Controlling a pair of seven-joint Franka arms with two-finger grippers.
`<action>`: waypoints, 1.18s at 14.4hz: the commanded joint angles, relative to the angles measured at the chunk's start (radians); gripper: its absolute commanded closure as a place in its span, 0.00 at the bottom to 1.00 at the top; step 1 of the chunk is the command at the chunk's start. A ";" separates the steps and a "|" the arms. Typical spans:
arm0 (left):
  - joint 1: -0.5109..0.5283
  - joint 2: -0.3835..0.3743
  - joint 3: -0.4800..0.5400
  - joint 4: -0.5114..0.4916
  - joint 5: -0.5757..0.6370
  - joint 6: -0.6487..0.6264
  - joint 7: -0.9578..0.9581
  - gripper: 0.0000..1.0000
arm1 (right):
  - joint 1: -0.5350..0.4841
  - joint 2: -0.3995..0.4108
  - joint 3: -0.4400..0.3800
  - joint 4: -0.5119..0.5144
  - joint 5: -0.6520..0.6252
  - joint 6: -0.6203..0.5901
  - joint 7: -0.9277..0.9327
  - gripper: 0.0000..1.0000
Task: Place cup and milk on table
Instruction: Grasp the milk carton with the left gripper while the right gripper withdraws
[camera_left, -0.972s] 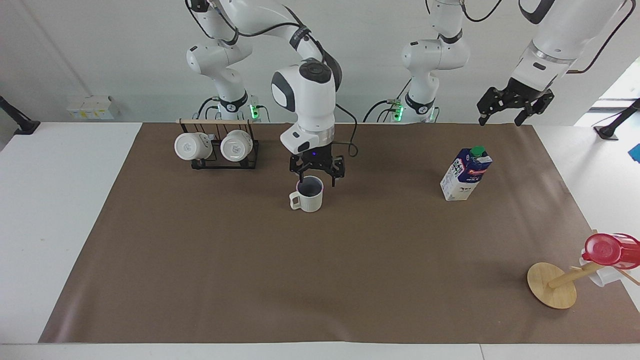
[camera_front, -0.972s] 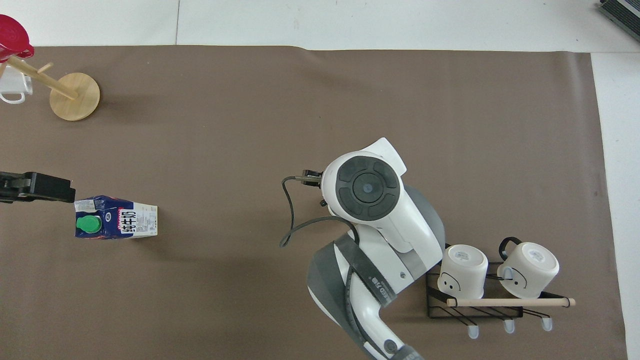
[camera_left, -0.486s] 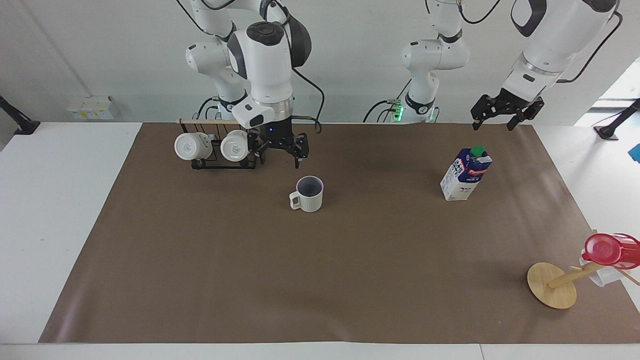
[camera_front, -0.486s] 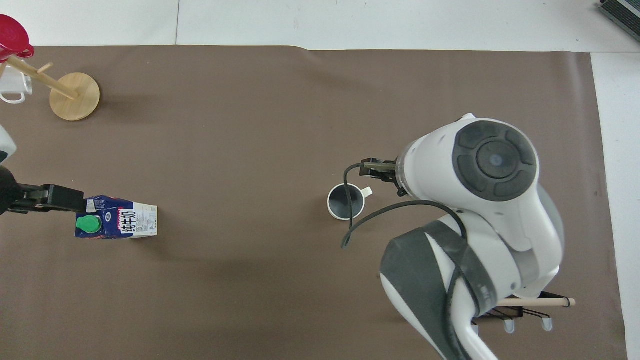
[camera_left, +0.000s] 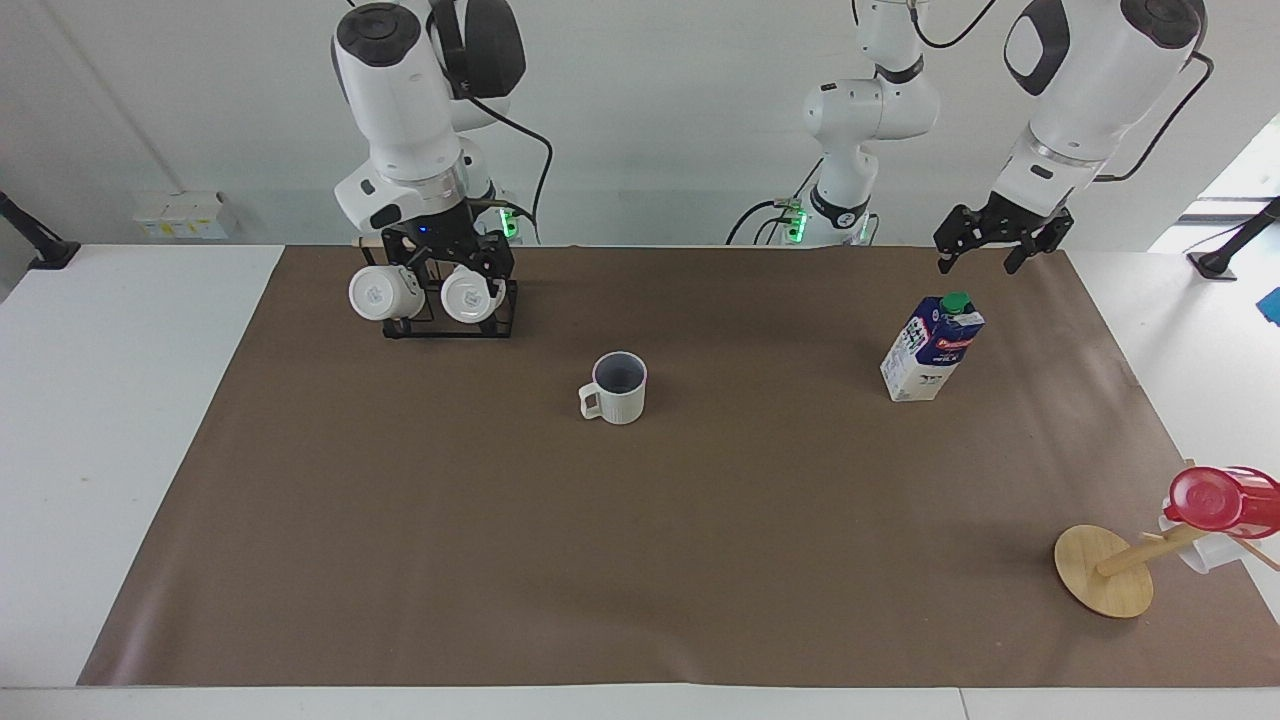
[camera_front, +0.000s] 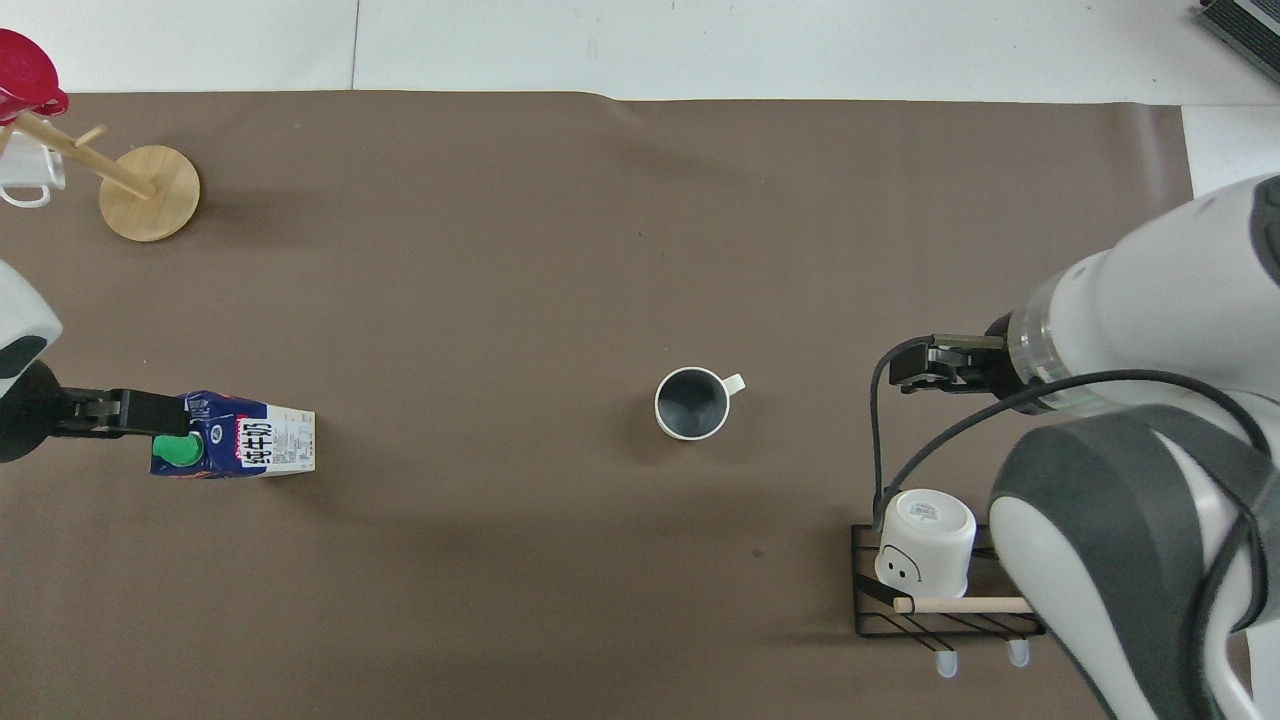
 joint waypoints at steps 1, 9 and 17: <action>0.006 -0.032 0.000 -0.063 -0.005 0.052 0.017 0.00 | -0.075 -0.039 0.011 -0.069 0.018 0.002 -0.070 0.00; 0.028 -0.043 0.002 -0.164 -0.005 0.179 0.063 0.00 | -0.276 -0.041 0.011 -0.085 0.024 0.020 -0.304 0.00; 0.028 -0.050 0.000 -0.255 -0.005 0.285 0.065 0.00 | -0.348 -0.004 0.011 0.063 0.057 0.048 -0.371 0.00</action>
